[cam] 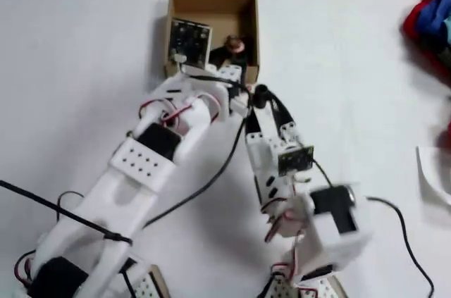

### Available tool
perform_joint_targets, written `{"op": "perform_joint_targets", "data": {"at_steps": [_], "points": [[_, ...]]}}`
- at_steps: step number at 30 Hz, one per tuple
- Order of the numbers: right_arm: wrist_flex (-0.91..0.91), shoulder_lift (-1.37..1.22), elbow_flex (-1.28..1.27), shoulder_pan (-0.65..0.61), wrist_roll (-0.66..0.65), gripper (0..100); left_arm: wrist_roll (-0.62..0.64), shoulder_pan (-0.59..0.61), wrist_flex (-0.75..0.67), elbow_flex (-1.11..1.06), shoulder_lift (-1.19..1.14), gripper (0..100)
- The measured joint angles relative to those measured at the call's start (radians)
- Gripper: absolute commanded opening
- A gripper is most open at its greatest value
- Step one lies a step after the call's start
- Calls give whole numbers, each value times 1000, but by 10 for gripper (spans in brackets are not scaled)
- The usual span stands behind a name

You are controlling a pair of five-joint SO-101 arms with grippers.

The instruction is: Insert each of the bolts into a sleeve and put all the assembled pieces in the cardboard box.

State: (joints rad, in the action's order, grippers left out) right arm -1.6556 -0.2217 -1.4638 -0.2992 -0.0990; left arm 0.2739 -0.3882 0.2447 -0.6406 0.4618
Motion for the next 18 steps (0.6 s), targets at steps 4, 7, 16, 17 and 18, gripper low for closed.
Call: {"op": "perform_joint_targets", "data": {"at_steps": [4, 7, 16, 17, 18], "points": [[-32, -126, 66, 0, 0, 22, 0, 0, 0, 5, 0, 24], [-35, -130, 84, 0, 0, 22, 0, -5, 0, 6, 0, 24], [-35, -141, 89, 2, 0, 22, -35, -97, -52, 12, -95, 24], [-35, -141, 89, 2, 0, 22, -60, -98, -72, 14, -115, 24], [-35, -141, 89, 0, 0, 22, -77, -98, -92, 18, -135, 24]]}}
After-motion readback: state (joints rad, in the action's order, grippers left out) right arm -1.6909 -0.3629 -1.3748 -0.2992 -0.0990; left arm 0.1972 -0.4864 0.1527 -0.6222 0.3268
